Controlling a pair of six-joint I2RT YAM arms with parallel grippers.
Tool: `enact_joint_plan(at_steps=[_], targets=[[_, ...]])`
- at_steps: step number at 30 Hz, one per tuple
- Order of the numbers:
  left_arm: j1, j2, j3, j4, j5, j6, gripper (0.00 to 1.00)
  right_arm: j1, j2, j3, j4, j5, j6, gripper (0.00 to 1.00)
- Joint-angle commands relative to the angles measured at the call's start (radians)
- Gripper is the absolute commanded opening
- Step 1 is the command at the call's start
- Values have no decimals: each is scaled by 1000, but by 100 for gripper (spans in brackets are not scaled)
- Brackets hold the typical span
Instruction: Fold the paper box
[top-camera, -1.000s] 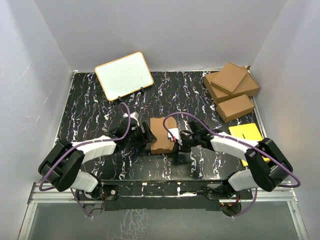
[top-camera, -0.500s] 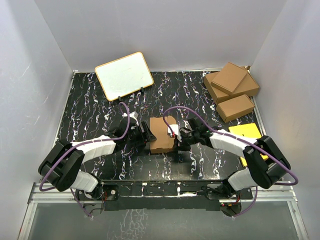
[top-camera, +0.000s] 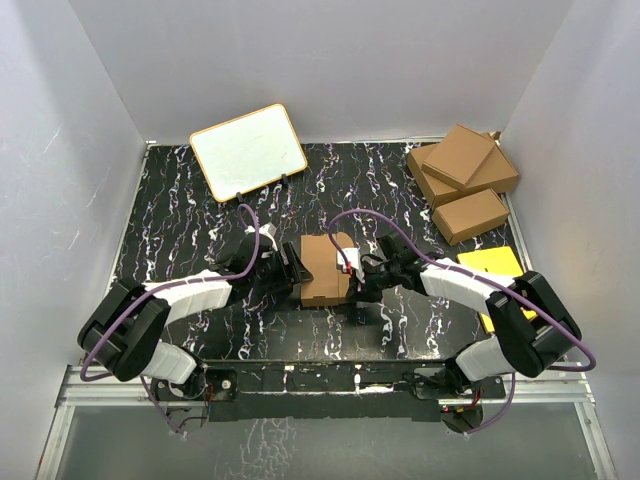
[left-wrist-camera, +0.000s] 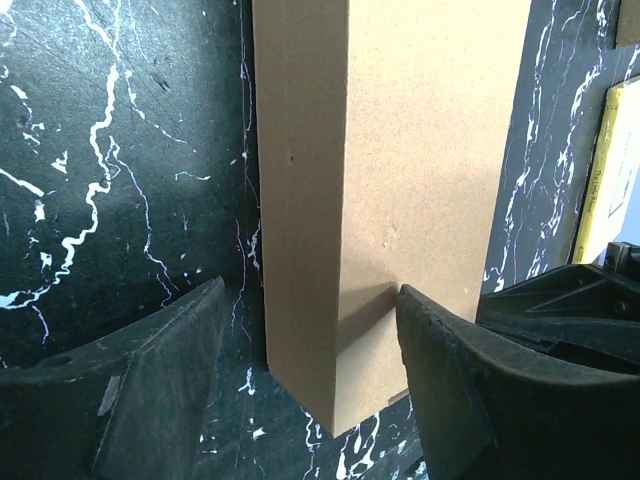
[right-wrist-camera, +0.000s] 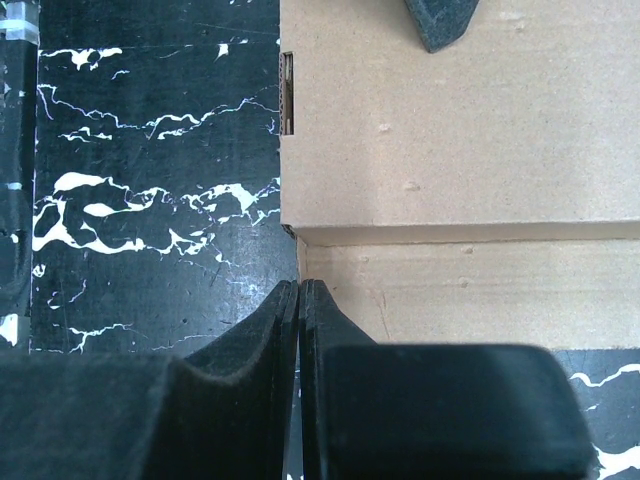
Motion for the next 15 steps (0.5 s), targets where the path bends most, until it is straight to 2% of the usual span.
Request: enact_joint_plan(at_steps=[1,15], targets=[[7,21,19,-29,-6,22,65,7,2,44,18,-59,12,8],[7,48,42,-28,3,20,64,38,33,96,3,-61,68,8]])
